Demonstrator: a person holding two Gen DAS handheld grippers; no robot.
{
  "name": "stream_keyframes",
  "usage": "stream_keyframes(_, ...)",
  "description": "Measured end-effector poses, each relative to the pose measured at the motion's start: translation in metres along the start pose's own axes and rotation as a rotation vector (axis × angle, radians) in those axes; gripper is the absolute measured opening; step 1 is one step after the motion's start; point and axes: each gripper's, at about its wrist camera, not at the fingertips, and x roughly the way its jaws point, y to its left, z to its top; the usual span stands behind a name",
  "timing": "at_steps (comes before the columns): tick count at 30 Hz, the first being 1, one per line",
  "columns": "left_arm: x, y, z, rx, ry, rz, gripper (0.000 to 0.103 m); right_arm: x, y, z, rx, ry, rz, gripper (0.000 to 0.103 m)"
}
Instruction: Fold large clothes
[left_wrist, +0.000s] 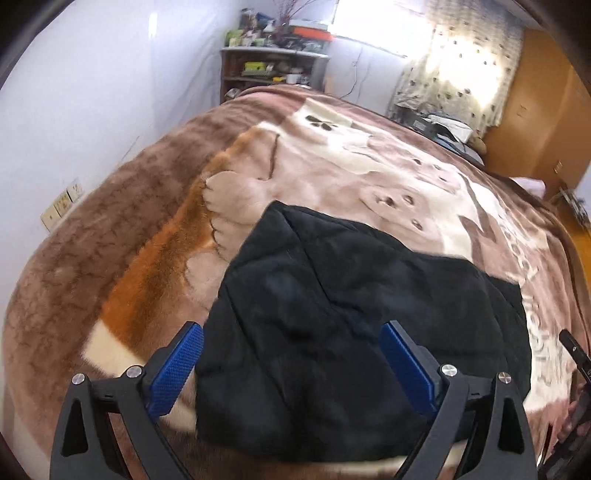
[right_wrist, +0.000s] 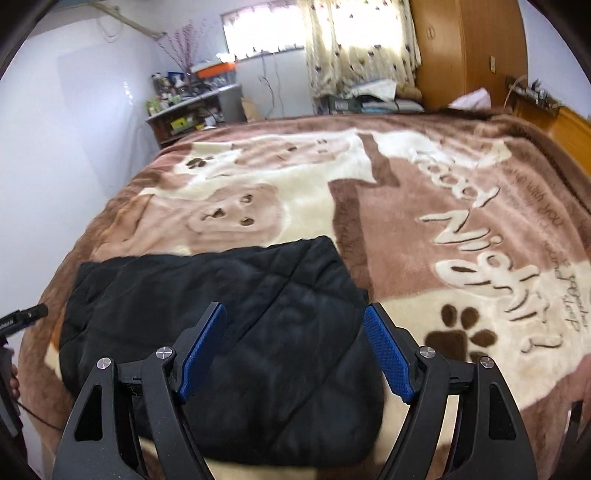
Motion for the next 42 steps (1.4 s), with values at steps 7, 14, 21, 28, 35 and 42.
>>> stream_keyframes(7, -0.059, -0.032, -0.062, 0.099, -0.064, 0.025, 0.098, -0.054, 0.035, -0.052, -0.057, -0.020, -0.011, 0.077)
stream_keyframes(14, -0.095, -0.047, -0.117, 0.175, -0.104, 0.097, 0.098, -0.087, 0.047, -0.092, -0.065, -0.025, -0.068, 0.077)
stream_keyframes(21, -0.126, -0.053, -0.167, 0.162, -0.127, 0.085, 0.098, -0.123, 0.055, -0.129, -0.059, -0.062, -0.112, 0.077)
stream_keyframes(28, -0.131, -0.062, -0.189, 0.211, -0.117, 0.114, 0.098, -0.136, 0.055, -0.151, -0.039, -0.049, -0.128, 0.077)
stream_keyframes(35, -0.141, -0.064, -0.190, 0.221, -0.123, 0.073, 0.098, -0.144, 0.066, -0.159, -0.061, -0.075, -0.104, 0.077)
stream_keyframes(42, -0.149, -0.067, -0.194, 0.208, -0.145, 0.071, 0.098, -0.147, 0.069, -0.164, -0.062, -0.068, -0.092, 0.077)
